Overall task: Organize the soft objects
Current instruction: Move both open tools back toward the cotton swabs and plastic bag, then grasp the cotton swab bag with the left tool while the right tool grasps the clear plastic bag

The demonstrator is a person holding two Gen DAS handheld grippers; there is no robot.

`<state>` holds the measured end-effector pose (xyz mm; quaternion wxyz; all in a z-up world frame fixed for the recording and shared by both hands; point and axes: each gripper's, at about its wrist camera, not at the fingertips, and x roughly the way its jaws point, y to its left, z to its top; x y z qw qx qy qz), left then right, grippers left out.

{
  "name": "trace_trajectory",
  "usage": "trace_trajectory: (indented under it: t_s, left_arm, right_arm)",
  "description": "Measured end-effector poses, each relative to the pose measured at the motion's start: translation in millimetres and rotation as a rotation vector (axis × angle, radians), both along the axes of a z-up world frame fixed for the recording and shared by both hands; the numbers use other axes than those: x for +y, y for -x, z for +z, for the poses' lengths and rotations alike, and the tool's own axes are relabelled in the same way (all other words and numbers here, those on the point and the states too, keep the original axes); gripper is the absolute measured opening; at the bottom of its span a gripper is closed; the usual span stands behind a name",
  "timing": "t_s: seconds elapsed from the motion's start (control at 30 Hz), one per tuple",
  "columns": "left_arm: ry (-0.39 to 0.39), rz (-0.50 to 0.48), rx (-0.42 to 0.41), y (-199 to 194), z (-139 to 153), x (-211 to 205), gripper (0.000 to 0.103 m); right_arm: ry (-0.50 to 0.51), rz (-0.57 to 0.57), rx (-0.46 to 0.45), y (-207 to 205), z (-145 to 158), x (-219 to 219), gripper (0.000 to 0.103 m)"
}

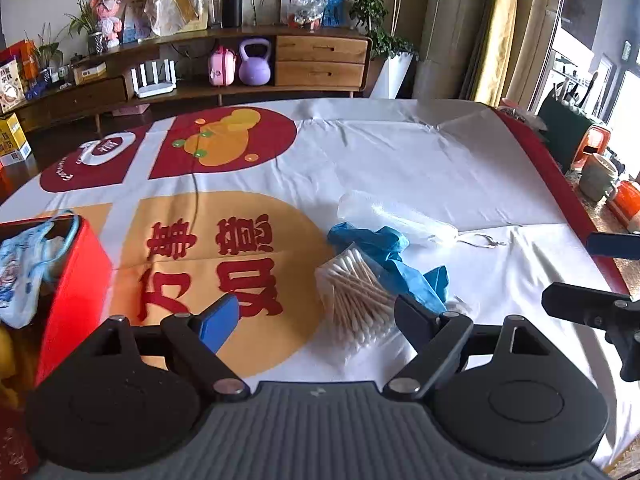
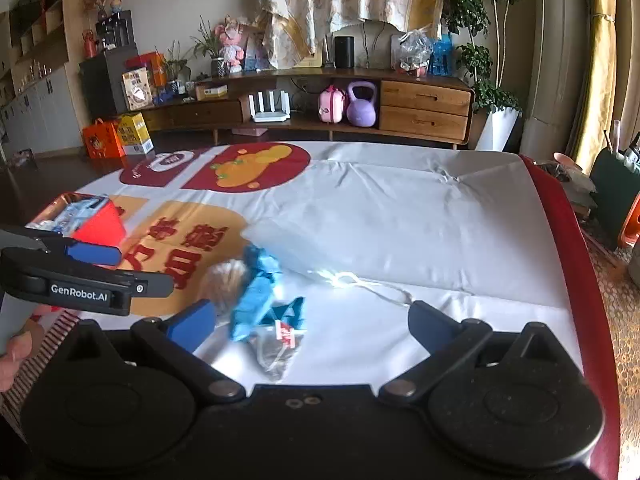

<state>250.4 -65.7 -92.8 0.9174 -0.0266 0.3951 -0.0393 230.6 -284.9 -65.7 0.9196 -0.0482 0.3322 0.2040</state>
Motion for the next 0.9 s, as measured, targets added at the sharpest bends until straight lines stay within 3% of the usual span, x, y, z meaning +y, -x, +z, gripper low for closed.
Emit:
trace_trajectory:
  t_s: [0.23,0.43,0.9]
  left_arm:
    - [-0.003,-0.023,0.051,-22,-21,-13,0.085]
    - [0.043,-0.001,0.089,-38,-32,-13,0.085]
    - [0.167,0.01,0.163,-62,-53,-9,0.085]
  right_arm:
    - [0.022,-0.001,0.02,-29,-12,-2,0.099]
    - [0.05,0.014,0.061,-63,-24,5,0.095]
    - [0.153,0.066,0.108,-118,-62,50,0.072]
